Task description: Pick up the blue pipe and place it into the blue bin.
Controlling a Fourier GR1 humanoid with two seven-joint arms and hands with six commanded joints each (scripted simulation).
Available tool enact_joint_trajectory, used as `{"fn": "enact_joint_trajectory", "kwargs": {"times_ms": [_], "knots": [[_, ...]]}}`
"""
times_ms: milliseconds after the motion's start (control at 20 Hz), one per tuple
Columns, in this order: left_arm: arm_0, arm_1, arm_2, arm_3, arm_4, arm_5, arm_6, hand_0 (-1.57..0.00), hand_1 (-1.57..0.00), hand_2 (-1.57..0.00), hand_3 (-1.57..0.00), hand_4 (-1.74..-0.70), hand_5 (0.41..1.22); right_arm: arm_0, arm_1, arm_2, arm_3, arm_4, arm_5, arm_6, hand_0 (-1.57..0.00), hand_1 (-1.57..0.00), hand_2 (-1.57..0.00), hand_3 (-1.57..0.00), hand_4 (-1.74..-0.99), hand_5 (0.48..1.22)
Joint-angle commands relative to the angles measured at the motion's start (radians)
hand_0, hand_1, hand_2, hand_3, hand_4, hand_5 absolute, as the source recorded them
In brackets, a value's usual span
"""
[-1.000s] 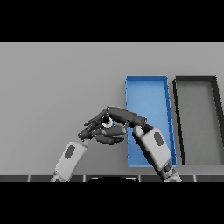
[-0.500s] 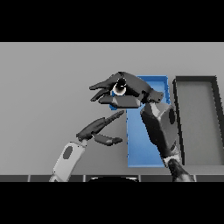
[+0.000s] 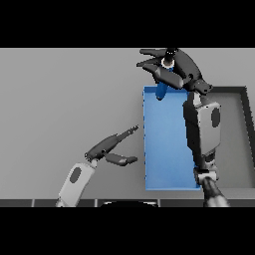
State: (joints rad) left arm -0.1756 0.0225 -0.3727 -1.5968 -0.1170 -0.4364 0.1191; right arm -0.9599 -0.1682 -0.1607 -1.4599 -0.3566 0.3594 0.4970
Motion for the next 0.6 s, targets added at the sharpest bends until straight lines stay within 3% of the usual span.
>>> {"fn": "enact_joint_trajectory", "kwargs": {"times_ms": [0,150,400,550], "knots": [[-0.004,-0.009,-0.004,-0.001,0.0,0.003,0.013,0.0,0.0,0.0,0.0,-0.95,0.47,0.016,-0.016,-0.014,0.015,0.018,0.005,-0.001,-1.57,-1.57,-1.57,-1.57,-1.499,1.221],[0.007,0.006,-0.003,0.004,-0.013,0.005,-0.033,0.0,0.0,0.0,0.0,-0.94,0.463,0.093,-0.021,-0.023,0.025,0.068,0.009,0.038,-1.57,-1.57,-1.57,-1.57,-1.499,1.221],[-0.008,0.0,0.0,0.02,-0.03,0.021,-0.042,0.0,0.0,0.0,0.0,-0.93,0.462,0.228,-0.02,-0.028,0.011,0.169,-0.01,0.113,-1.57,-1.57,-1.57,-1.57,-1.5,1.221],[0.005,0.017,0.0,0.009,-0.032,0.016,-0.07,0.0,0.0,0.0,0.0,-0.93,0.465,0.276,-0.027,-0.01,0.056,0.22,-0.065,0.113,-1.57,-1.57,-1.57,-1.57,-1.5,1.221]]}}
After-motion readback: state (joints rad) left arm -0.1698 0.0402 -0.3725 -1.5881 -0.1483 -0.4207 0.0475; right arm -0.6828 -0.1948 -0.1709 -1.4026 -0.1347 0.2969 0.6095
